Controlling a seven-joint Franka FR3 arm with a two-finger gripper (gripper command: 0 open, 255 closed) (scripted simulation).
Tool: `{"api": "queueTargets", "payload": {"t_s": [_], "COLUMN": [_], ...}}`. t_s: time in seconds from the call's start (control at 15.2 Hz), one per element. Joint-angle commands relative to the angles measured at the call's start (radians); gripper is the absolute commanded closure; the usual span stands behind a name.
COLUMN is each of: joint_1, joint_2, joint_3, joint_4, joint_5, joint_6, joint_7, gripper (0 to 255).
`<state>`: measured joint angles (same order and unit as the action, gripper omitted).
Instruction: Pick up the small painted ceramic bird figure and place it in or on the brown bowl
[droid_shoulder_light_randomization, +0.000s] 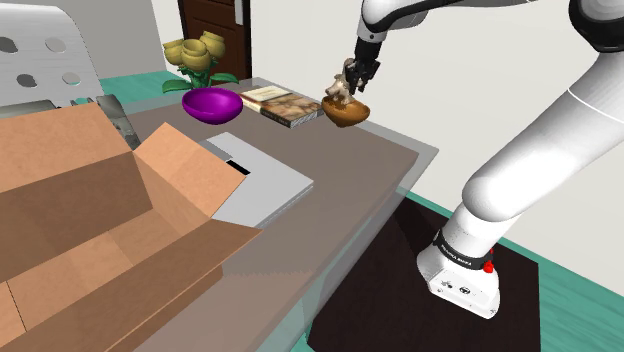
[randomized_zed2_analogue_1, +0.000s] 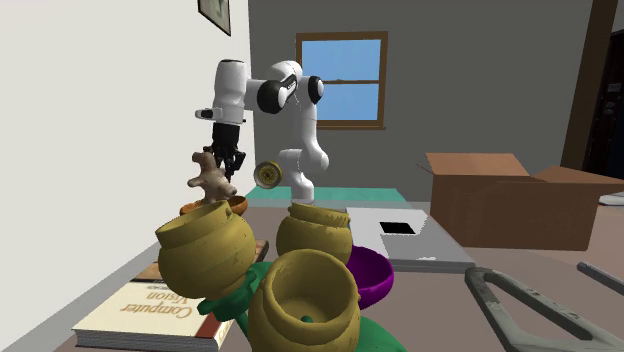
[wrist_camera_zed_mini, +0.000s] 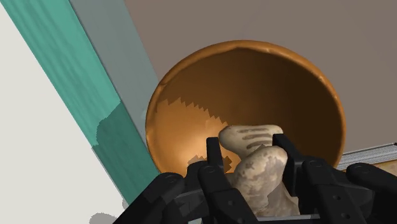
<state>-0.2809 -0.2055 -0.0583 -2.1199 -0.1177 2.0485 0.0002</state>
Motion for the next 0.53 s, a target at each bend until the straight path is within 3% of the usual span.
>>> {"api": "queueTargets", "payload": {"t_s": [0.0, 0.07, 0.13, 0.46], "joint_1": [0.000, 0.000, 0.000, 0.000], "joint_2": [0.000, 0.000, 0.000, 0.000], "joint_3": [0.000, 0.000, 0.000, 0.000], "joint_4": [0.000, 0.000, 0.000, 0.000], "joint_5": [0.000, 0.000, 0.000, 0.000], "joint_6": [0.000, 0.000, 0.001, 0.000], "joint_7": [0.000, 0.000, 0.000, 0.000], "gripper": [255, 255, 0, 0]}}
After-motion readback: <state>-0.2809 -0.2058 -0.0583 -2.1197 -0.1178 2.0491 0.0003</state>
